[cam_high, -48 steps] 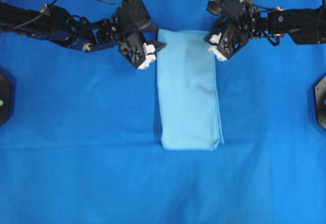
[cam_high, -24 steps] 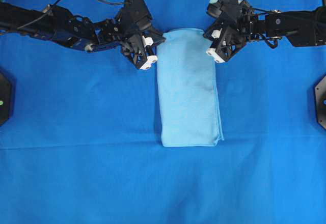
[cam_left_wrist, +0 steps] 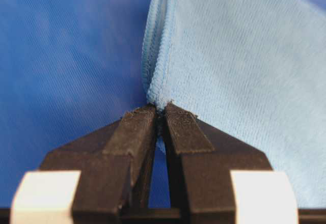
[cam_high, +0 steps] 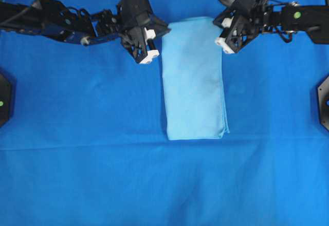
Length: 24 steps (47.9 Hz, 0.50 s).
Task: Fold the light blue towel.
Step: 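Grasp the far corners of the towel strip with both grippers, then fold the far end of the strip toward the near end with both grippers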
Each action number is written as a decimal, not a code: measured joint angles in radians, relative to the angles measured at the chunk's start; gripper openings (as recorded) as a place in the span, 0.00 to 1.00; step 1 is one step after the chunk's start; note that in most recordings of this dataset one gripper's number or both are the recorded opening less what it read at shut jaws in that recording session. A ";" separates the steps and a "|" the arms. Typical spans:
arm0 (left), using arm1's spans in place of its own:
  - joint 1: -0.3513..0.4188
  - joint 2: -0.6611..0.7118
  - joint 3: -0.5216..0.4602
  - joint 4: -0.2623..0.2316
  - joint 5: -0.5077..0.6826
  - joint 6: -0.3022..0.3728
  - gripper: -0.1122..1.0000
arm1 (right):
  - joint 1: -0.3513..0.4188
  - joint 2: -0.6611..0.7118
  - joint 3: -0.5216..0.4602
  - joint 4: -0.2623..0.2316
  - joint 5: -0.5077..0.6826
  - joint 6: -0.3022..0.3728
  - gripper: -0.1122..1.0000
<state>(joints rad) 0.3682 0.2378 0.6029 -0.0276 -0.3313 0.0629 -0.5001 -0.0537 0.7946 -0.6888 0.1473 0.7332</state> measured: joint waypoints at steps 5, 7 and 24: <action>0.002 -0.015 -0.002 0.000 0.003 0.006 0.14 | 0.000 -0.023 0.005 0.000 0.005 0.000 0.14; 0.003 -0.014 -0.002 0.000 0.003 0.008 0.14 | 0.002 -0.026 0.006 0.002 0.005 0.000 0.14; -0.015 -0.038 -0.002 0.000 0.066 0.006 0.14 | 0.067 -0.058 0.018 0.008 0.054 0.011 0.14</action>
<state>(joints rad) 0.3528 0.1994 0.6013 -0.0276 -0.2654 0.0690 -0.4326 -0.1120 0.8130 -0.6811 0.2010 0.7440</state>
